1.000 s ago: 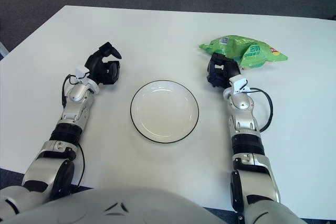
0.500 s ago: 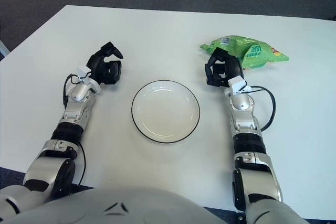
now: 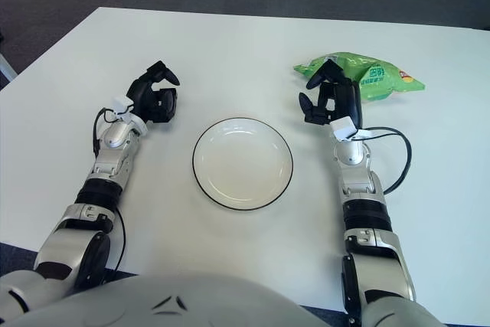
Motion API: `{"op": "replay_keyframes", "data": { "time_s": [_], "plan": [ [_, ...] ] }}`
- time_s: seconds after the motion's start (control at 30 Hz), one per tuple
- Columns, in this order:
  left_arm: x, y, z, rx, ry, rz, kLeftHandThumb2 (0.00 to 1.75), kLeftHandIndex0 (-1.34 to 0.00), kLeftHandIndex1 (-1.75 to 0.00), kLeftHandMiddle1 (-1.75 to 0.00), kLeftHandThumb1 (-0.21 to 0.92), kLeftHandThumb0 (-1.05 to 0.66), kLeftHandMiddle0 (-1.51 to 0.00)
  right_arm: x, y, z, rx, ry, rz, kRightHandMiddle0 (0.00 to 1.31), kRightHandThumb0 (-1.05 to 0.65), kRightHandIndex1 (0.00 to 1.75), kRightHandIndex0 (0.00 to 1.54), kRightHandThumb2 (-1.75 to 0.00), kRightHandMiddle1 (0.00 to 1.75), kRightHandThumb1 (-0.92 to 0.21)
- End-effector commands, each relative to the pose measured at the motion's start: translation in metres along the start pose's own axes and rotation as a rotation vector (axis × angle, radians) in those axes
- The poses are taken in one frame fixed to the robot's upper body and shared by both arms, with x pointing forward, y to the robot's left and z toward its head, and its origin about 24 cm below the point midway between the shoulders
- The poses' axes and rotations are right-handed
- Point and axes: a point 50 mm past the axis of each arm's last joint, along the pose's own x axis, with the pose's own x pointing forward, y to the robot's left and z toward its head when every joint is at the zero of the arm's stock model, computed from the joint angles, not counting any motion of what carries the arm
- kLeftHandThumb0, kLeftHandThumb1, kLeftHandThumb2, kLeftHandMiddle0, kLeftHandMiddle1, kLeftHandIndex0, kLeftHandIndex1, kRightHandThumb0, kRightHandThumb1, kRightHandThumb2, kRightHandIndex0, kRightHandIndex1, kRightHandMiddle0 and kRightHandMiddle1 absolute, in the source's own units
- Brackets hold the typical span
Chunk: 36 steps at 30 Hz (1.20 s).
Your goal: Put the snack into the plate.
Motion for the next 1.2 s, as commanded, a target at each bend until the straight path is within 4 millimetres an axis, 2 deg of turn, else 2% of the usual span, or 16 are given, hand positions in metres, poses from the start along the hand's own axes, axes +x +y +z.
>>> {"op": "replay_keyframes", "data": {
  "time_s": [0.0, 0.4, 0.57, 0.97, 1.07, 1.13, 1.17],
  "plan": [
    [-0.029, -0.005, -0.035, -0.05, 0.15, 0.033, 1.23, -0.56, -1.75, -1.75, 0.38, -0.46, -1.27, -0.001, -0.008, 0.0, -0.051, -0.006, -0.017, 0.51, -0.44, 1.75, 1.02, -1.16, 1.75, -0.44],
    [-0.028, -0.004, -0.035, -0.044, 0.16, 0.026, 1.24, -0.56, -1.75, -1.75, 0.38, -0.46, -1.27, 0.013, -0.026, 0.018, -0.207, -0.094, -0.008, 0.5, -0.44, 1.75, 1.03, -1.14, 1.75, -0.46],
    [-0.027, -0.004, -0.036, -0.047, 0.173, 0.019, 1.23, -0.55, -1.75, -1.75, 0.39, -0.45, -1.26, 0.023, -0.04, 0.026, -0.307, -0.169, -0.006, 0.5, -0.44, 1.75, 1.05, -1.13, 1.75, -0.46],
    [-0.027, -0.004, -0.037, -0.045, 0.189, -0.003, 1.21, -0.54, -1.75, -1.75, 0.41, -0.45, -1.25, 0.038, -0.062, 0.03, -0.456, -0.229, 0.007, 0.5, -0.44, 1.75, 1.08, -1.14, 1.75, -0.46],
    [-0.027, -0.003, -0.037, -0.043, 0.192, -0.013, 1.2, -0.54, -1.75, -1.75, 0.41, -0.45, -1.24, 0.042, -0.068, 0.029, -0.528, -0.236, 0.022, 0.48, -0.43, 1.75, 1.02, -1.11, 1.75, -0.48],
    [-0.027, -0.003, -0.037, -0.043, 0.194, -0.018, 1.19, -0.53, -1.75, -1.75, 0.42, -0.45, -1.23, 0.043, -0.072, 0.028, -0.572, -0.238, 0.031, 0.42, -0.41, 1.67, 0.81, -0.99, 1.75, -0.58],
    [-0.027, -0.003, -0.037, -0.043, 0.194, -0.019, 1.19, -0.53, -1.75, -1.75, 0.42, -0.44, -1.23, 0.044, -0.072, 0.028, -0.581, -0.239, 0.032, 0.4, -0.41, 1.65, 0.76, -0.96, 1.75, -0.6]
  ]
}}
